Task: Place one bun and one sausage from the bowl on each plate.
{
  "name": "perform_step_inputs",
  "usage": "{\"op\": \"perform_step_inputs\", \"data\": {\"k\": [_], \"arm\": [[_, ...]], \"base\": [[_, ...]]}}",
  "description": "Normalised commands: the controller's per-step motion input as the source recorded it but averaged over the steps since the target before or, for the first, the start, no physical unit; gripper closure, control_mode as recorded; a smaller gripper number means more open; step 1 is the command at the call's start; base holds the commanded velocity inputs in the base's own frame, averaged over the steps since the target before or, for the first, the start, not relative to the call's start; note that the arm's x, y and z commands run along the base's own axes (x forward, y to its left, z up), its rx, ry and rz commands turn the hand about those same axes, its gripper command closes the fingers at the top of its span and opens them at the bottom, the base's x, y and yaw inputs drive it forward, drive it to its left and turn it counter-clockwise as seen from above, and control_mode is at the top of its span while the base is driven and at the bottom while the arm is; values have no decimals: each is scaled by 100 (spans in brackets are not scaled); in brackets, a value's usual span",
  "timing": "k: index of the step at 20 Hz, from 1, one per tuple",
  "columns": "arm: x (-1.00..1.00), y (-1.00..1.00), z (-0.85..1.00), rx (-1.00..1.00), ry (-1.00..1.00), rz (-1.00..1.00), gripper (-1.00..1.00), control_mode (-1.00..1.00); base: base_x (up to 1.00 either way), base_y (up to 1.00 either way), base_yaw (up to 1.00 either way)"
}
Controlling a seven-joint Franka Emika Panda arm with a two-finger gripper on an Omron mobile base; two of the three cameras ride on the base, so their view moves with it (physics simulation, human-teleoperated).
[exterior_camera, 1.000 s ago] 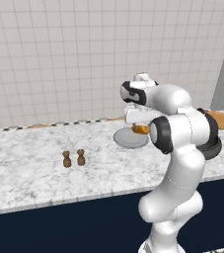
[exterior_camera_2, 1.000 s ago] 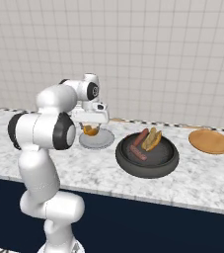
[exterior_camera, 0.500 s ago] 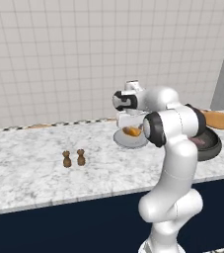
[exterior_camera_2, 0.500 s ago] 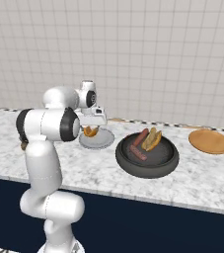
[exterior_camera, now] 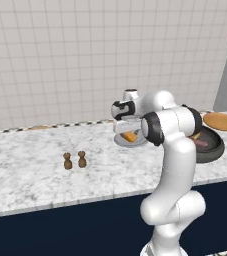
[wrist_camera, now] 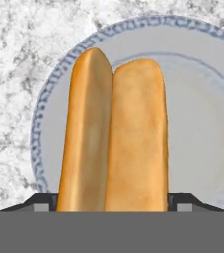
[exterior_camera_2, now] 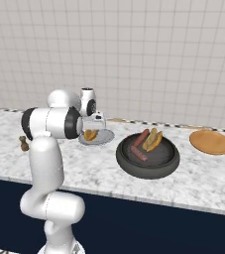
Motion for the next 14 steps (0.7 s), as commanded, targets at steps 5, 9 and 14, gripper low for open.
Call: {"op": "perform_step_inputs", "data": {"k": [5, 9, 14], "arm": [[2, 4, -9, 0, -8, 0, 100, -100], [0, 0, 0, 0, 0, 0, 100, -100], [0, 0, 0, 0, 0, 0, -100, -100]], "base": [[0, 0, 0], [0, 0, 0], [0, 0, 0]]}}
